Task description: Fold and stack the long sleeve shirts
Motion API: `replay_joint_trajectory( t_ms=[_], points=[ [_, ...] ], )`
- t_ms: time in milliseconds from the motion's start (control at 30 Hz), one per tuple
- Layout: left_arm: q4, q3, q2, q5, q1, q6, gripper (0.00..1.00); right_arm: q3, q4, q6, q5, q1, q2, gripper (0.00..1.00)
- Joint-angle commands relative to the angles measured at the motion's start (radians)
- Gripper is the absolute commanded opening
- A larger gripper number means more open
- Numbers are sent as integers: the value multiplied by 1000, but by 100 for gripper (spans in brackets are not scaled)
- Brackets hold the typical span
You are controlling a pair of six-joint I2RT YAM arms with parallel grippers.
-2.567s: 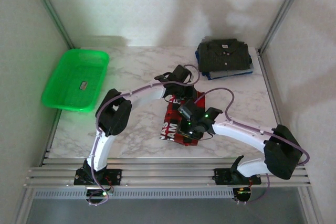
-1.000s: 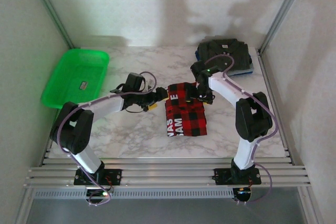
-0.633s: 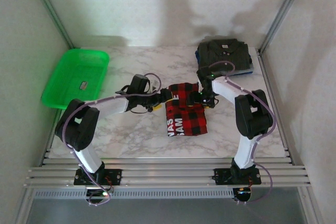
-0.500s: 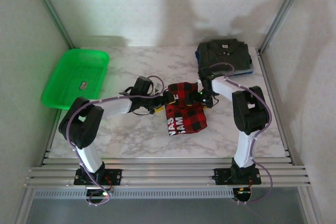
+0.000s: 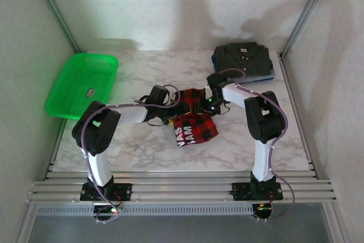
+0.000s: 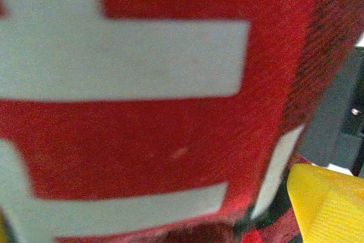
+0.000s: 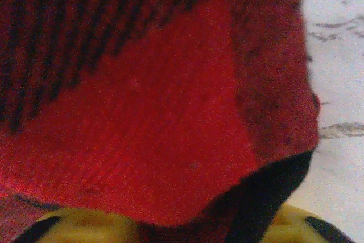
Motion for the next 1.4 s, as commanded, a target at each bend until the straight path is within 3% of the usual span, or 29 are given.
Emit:
replay_joint_trajectory(
  t_ms=[0,133,500,633,767,900,1067,1267,1367],
  points=[
    [4,27,36,-5,1,58,94,-4,-59,71,124,11,47,16],
    [-24,38,2,-5,42,77,94,36,-139,109,282,11,-28,0],
    [-205,209,-175,-9,228,172,97,196,-653,117,965,12,-296,0],
    [-253,286,-210,-6,287,197,97,292,-855,131,1233,31,-285,0],
    [-282,328,-231,-7,318,208,98,368,-1024,224,1401,132,-170,0],
    [-287,297,-257,-14,328,210,98,454,-1174,377,1399,247,65,0],
    [-303,205,-311,-19,348,224,99,603,-1119,394,1263,377,303,0],
    [-343,132,-386,-20,395,258,99,822,-1016,318,1061,479,404,0],
    [-346,105,-408,-17,408,258,99,819,-920,310,893,486,399,9]
  ],
)
